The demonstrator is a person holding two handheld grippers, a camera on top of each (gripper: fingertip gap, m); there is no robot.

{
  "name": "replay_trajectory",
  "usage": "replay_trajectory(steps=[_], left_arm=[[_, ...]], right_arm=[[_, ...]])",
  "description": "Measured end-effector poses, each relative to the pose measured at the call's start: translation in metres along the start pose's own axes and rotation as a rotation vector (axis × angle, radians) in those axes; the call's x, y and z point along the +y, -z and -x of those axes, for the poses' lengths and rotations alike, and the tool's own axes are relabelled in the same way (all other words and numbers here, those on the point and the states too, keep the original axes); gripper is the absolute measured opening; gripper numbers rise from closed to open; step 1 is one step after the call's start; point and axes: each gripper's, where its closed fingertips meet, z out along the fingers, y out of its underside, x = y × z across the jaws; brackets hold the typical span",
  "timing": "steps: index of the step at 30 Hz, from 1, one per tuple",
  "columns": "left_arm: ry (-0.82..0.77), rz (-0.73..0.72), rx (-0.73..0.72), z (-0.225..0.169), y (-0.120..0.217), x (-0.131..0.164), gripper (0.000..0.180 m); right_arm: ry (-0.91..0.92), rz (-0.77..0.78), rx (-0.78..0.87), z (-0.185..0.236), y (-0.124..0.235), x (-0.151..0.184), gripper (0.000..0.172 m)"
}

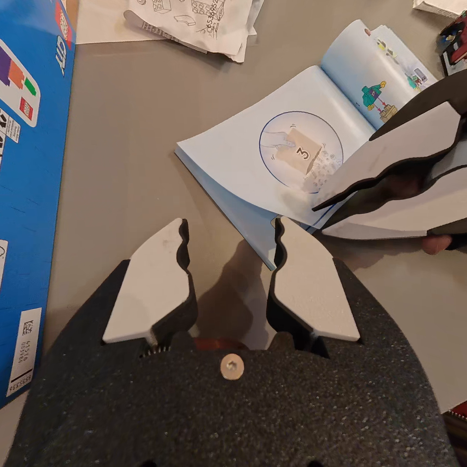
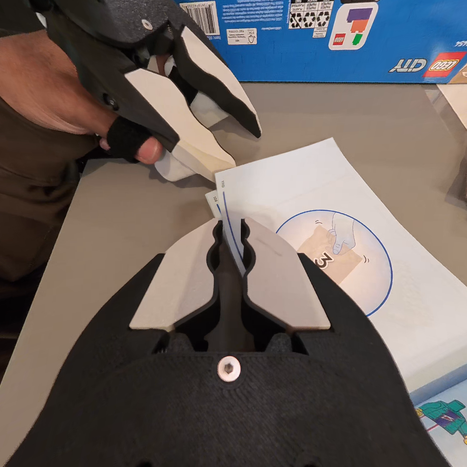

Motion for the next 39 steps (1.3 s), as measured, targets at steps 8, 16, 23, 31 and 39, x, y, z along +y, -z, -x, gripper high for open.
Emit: replay_trajectory(steps=[8, 16, 23, 31, 39], left_arm=[[-0.04, 0.039, -0.039, 0.0, -0.005, 0.004, 0.066], [-0.057, 0.037, -0.028, -0.007, -0.008, 0.002, 0.066], [-0.061, 0.039, -0.018, -0.012, -0.011, 0.001, 0.066], [-0.04, 0.021, 0.031, -0.021, -0.017, -0.001, 0.066], [-0.04, -0.041, 0.097, -0.027, -0.011, -0.009, 0.06]], right_arm=[[0.056, 0.005, -0.011, 0.007, -0.001, 0.0, 0.026], [0.325, -0.123, 0.044, 0.022, -0.001, -0.019, 0.05], [0.443, -0.103, 0.074, 0.027, -0.009, -0.017, 0.056], [0.449, -0.158, 0.034, 0.029, -0.007, -0.026, 0.063], [0.48, -0.138, 0.012, 0.028, -0.006, -0.031, 0.071]])
